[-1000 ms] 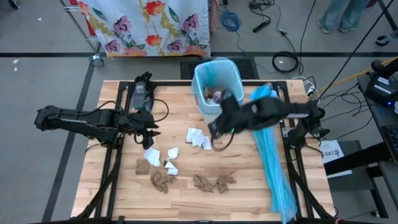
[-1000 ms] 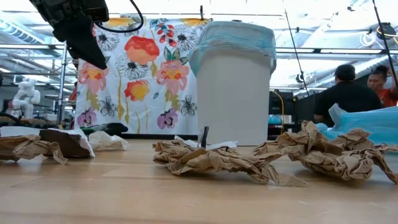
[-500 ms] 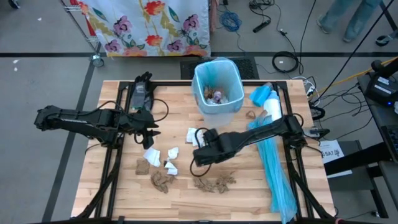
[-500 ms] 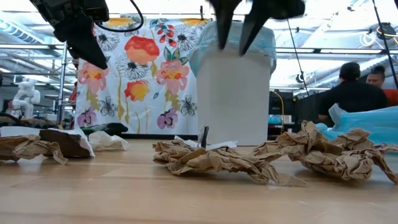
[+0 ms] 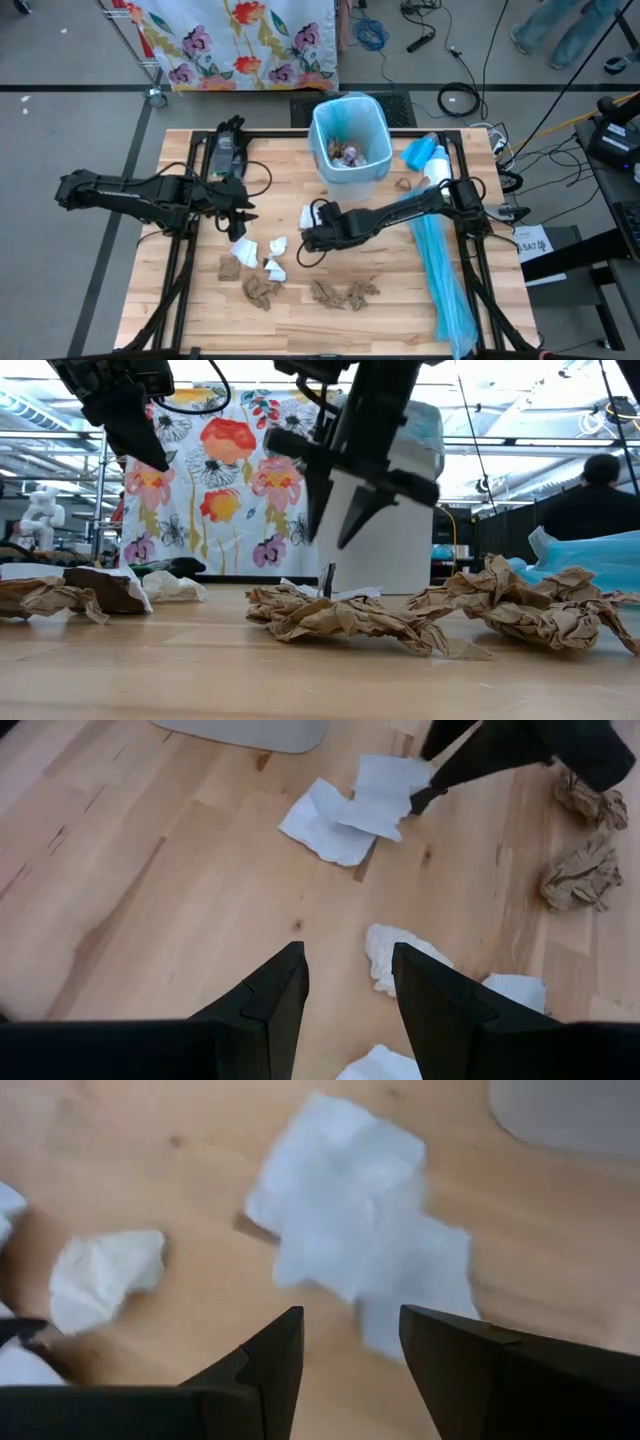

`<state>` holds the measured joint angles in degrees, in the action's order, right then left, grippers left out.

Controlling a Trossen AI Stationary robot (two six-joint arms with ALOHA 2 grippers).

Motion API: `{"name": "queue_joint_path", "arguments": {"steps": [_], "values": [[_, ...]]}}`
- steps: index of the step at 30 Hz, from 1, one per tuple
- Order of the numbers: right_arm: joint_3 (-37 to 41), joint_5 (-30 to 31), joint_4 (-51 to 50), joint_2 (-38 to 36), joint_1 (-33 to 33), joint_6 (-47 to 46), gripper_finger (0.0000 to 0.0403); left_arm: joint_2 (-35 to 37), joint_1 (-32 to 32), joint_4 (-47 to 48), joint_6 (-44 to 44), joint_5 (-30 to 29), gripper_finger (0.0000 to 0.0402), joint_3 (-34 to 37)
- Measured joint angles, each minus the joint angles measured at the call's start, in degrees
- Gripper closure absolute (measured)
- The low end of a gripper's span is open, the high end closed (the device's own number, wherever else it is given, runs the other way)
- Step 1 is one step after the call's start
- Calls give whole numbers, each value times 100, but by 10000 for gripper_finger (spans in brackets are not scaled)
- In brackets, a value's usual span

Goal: Place trash/remove bag and relplace
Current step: Put the piece of magazine into the trash bin

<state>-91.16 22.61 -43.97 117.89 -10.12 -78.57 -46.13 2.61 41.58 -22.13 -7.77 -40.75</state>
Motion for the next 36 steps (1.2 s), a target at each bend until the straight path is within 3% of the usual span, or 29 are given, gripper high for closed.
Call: {"name": "queue_joint_path", "arguments": {"steps": [5, 9, 11, 22, 29, 36], "values": [[324, 345, 478, 0, 178, 0, 269, 0, 0, 0, 0, 3, 249, 0], [324, 239, 531, -9, 249, 166, 369, 0, -1, 4, 0, 4, 249, 0], [324, 203, 600, -9, 225, 253, 391, 0, 0, 6, 0, 5, 249, 0], [42, 136, 608, -178, -199, -23, 399, 0, 0, 7, 65, 4, 249, 0], [-218, 119, -304, -262, -318, -69, 398, 0, -2, 11, 153, 4, 249, 0], [-218, 163, -474, -262, -176, -200, 348, 0, 0, 7, 149, 4, 249, 0]]}}
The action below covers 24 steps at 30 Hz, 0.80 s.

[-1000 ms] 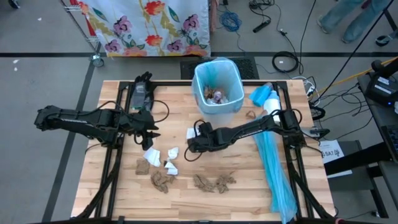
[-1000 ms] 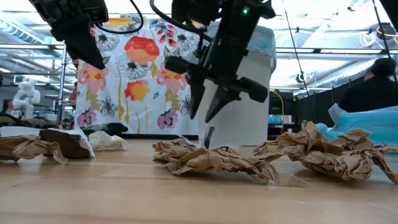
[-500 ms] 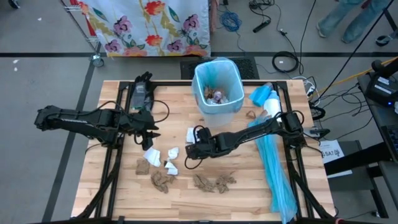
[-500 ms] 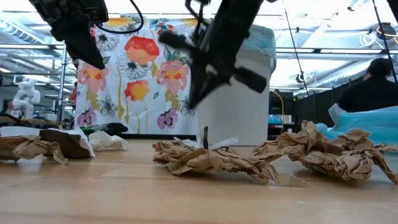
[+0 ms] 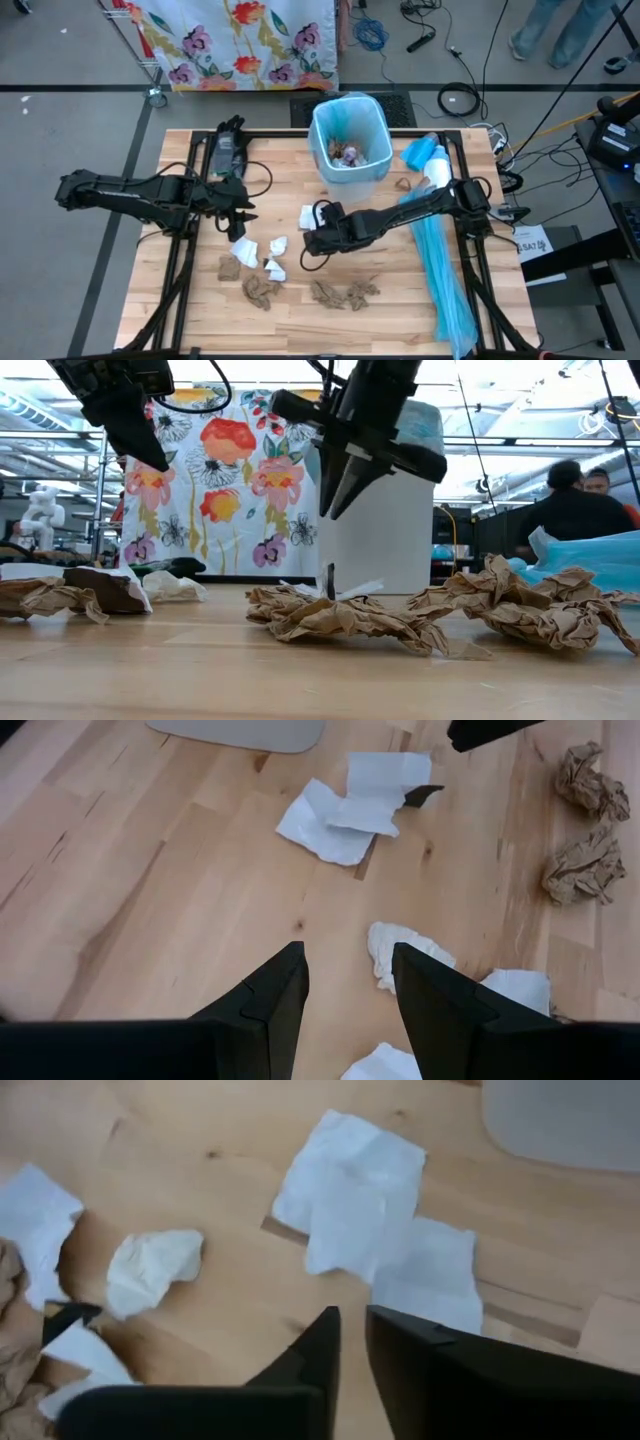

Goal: Place trash/remove bag and relplace
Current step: Put the piece of magazine into the trash bin

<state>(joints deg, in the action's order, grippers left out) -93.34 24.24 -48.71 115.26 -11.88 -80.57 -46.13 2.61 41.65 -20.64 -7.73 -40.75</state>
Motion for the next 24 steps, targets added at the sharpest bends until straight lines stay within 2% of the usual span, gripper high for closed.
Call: {"name": "queue_joint_path", "arguments": {"steps": [9, 13, 16, 19, 23, 24], "values": [[0, -18, -227, 251, 305, -287, 247, 0, -1, 2, -3, 0, 249, 0], [0, -74, -48, 475, 399, -278, 225, 0, -1, -6, -4, 0, 249, 0], [0, -354, 286, 689, 482, -109, 224, 0, 0, -8, -1, -1, 249, 0], [0, -481, 737, 872, 510, 82, 256, 0, -2, -4, -2, -2, 249, 0], [0, -456, 1131, 940, 436, 413, 371, 0, -1, 1, 0, -2, 249, 0], [0, -446, 1143, 940, 421, 458, 385, 0, -1, 0, 0, -2, 249, 0]]}}
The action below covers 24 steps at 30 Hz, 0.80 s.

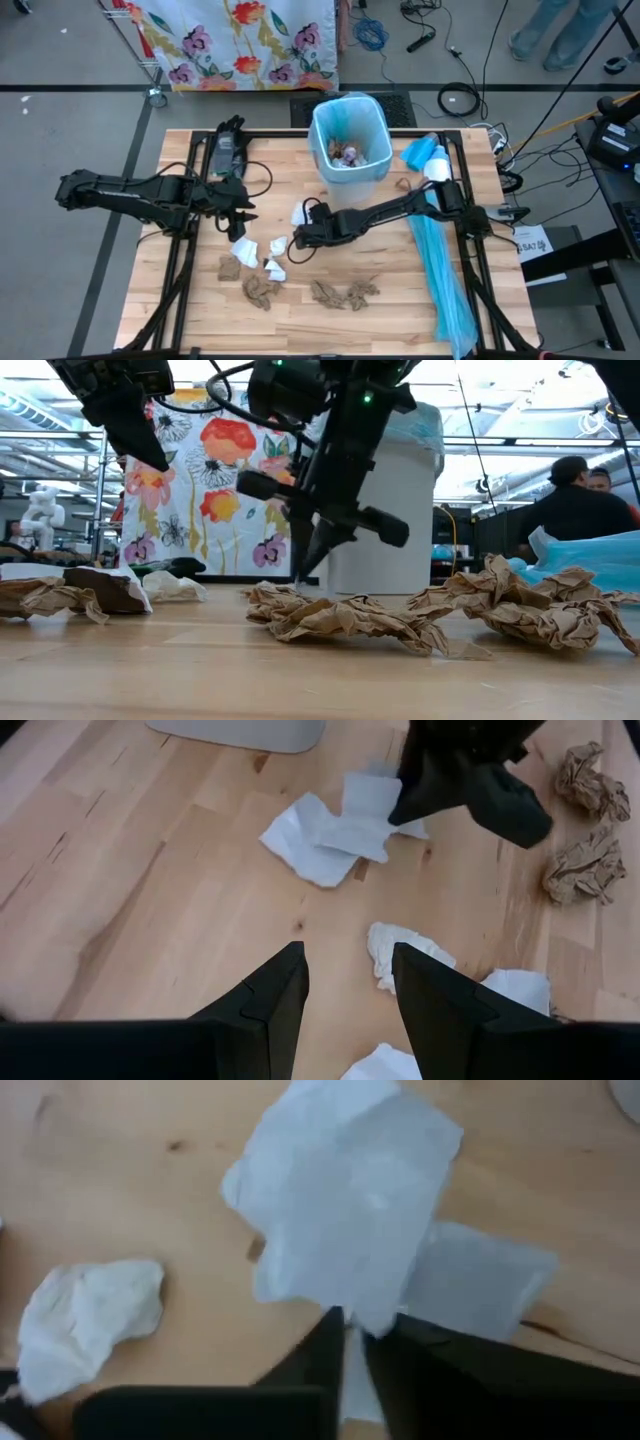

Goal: Place trash/remove bag and relplace
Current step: Put the piece of magazine into the trash bin

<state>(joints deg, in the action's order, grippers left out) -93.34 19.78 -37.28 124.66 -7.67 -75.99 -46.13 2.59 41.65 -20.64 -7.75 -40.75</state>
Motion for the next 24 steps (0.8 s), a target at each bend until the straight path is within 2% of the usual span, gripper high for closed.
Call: {"name": "queue_joint_path", "arguments": {"steps": [4, 12, 19, 24], "values": [[7, 157, -49, -170, -138, 21, 400, 0, 0, -8, 2, 0, 249, 0], [0, 774, -124, -1090, -596, 91, 402, 0, 2, -22, 3, 0, 249, 0], [-2, 1879, -57, -2062, -873, 520, 403, 0, 2, -58, 7, -2, 249, 0], [-2, 2705, -65, -2681, -844, 1108, 403, 0, 1, -68, 4, 0, 249, 0]]}}
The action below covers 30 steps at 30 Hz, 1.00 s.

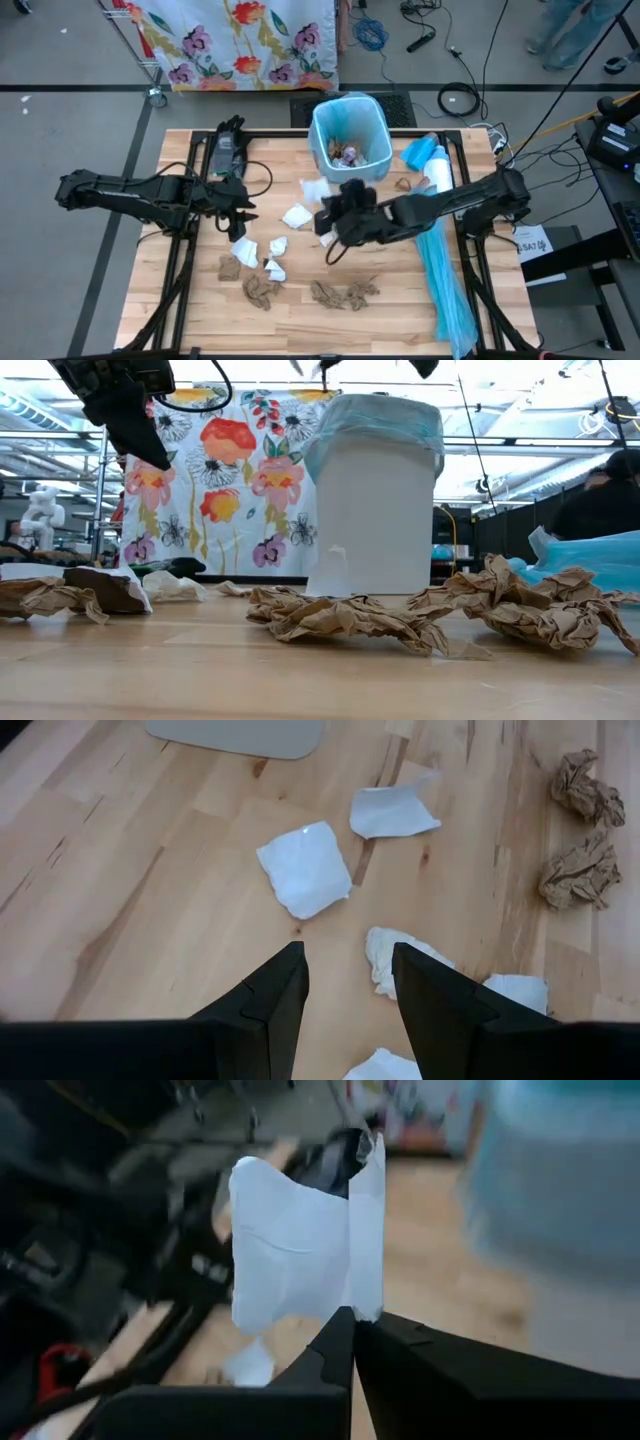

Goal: Place trash/remove bag and relplace
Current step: Put the piece of magazine into the trash bin

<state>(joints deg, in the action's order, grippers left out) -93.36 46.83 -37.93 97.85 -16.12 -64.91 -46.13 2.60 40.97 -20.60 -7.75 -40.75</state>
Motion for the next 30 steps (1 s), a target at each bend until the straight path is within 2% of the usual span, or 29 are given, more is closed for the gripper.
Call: {"name": "queue_joint_path", "arguments": {"steps": [7, 13, 15, 17, 20, 22, 30], "values": [[0, 436, -121, -696, 473, 910, 403, 0, -1, 0, -4, 131, 249, 0], [0, 404, -394, -1046, 1266, 1358, 403, 0, -1, -2, -25, 130, 249, 0], [0, 247, -496, -1058, 1530, 1528, 403, 0, 0, -2, -255, 130, 249, 0], [0, -204, -625, -1061, 1802, 1607, 397, 0, -1, -1, -481, 129, 249, 0], [0, -983, -859, -1059, 2196, 1613, 372, 0, 1, -2, -852, 127, 249, 0], [0, -1228, -1024, -1046, 2400, 1616, 346, 0, -1, -2, -1069, 103, 249, 0], [0, -1266, -1725, -1045, 2772, 1957, 252, 0, 24, 20, -2224, 36, 249, 0]]}}
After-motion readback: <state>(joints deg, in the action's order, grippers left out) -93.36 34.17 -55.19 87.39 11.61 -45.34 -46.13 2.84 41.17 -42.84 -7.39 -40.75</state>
